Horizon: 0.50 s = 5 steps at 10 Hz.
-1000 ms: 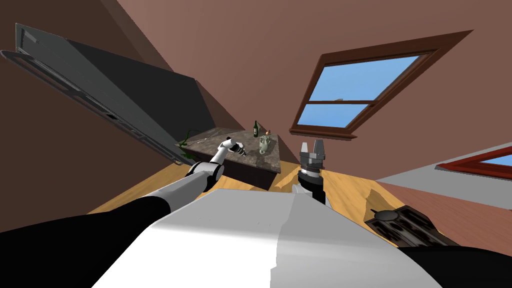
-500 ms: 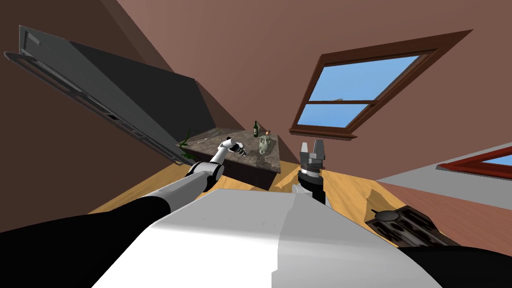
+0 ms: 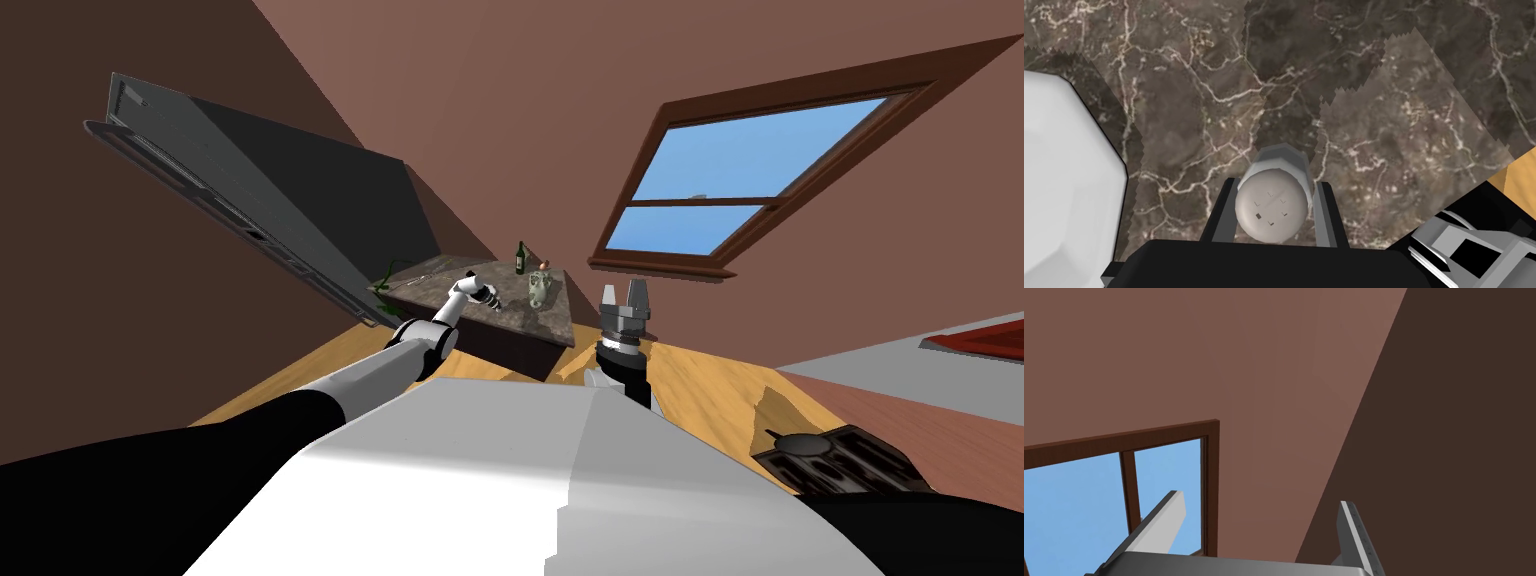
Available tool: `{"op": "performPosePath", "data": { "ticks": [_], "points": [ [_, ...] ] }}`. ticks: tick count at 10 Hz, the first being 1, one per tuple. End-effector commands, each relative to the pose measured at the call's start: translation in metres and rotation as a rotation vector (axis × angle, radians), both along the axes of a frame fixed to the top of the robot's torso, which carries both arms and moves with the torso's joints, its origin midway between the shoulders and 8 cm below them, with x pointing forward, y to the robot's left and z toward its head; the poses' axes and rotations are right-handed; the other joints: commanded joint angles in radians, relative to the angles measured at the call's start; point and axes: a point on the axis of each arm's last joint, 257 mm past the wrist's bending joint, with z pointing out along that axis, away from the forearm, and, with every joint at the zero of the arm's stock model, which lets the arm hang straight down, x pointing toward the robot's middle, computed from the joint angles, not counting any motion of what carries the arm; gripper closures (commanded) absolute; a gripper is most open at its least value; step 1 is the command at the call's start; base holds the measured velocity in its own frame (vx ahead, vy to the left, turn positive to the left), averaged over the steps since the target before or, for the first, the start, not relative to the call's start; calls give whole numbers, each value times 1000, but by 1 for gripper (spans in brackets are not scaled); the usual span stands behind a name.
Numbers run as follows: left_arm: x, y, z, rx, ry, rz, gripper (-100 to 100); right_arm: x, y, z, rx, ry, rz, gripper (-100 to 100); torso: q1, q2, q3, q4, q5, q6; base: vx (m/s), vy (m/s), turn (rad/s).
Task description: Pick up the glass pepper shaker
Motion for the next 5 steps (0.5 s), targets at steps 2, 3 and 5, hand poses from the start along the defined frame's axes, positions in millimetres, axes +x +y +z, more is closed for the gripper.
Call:
{"op": "performPosePath", "data": {
  "ticks": [2, 3, 5],
  "points": [
    [-1, -28, 7, 0, -2, -10, 100, 0, 0, 0, 0, 0, 0, 0, -1, 0, 0, 0, 0, 0, 2, 86, 39],
    [-1, -38, 10, 0, -3, -14, 100, 0, 0, 0, 0, 0, 0, 0, -1, 0, 0, 0, 0, 0, -7, 86, 56],
    [-1, -34, 6, 0, -3, -12, 0, 0, 0, 0, 0, 0, 0, 0, -4, 0, 0, 0, -1, 0, -2, 21, -1]
  ]
}}
